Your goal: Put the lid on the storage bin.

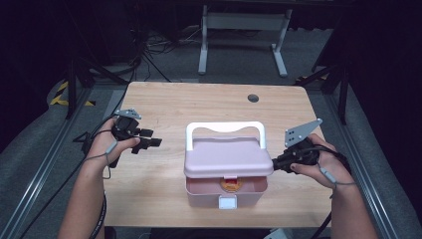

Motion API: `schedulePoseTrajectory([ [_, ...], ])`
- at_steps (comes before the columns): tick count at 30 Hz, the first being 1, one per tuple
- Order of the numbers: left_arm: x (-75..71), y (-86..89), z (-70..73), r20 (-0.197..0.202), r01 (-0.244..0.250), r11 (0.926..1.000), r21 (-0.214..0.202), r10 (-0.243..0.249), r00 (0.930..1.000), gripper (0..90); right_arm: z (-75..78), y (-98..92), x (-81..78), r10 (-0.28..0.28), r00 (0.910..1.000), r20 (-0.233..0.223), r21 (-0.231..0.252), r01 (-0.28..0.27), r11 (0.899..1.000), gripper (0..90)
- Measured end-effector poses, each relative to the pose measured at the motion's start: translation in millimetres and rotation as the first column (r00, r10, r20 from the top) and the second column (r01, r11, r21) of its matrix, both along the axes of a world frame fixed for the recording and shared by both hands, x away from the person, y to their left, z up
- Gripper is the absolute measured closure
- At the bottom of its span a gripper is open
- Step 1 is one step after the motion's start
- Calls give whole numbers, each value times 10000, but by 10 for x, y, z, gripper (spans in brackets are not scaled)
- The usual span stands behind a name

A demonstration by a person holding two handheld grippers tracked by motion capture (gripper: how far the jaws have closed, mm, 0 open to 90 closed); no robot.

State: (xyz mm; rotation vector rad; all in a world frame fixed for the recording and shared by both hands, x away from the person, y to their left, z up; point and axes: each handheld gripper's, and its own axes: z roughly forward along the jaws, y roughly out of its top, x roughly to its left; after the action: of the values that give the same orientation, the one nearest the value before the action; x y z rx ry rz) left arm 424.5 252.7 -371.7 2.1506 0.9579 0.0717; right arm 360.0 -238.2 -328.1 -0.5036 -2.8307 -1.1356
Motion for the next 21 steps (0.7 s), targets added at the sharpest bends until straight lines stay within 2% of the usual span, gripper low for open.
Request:
schedulePoseTrajectory([
  [1, 2, 6, -12, -130, -12, 10000, -8, 12, 9999, 414, -1, -1, -3, 24, 10000, -8, -21, -24, 10000, 878],
  [9, 39, 19, -83, -345, 13, 10000, 87, -10, 9994, 414, -28, 4, -15, 289, 9994, -199, -419, -297, 9987, 876],
  [21, 68, 40, -124, -448, -77, 9999, 127, 83, 9990, 411, -60, 10, -36, 559, 9977, -373, -925, -591, 9940, 877],
])
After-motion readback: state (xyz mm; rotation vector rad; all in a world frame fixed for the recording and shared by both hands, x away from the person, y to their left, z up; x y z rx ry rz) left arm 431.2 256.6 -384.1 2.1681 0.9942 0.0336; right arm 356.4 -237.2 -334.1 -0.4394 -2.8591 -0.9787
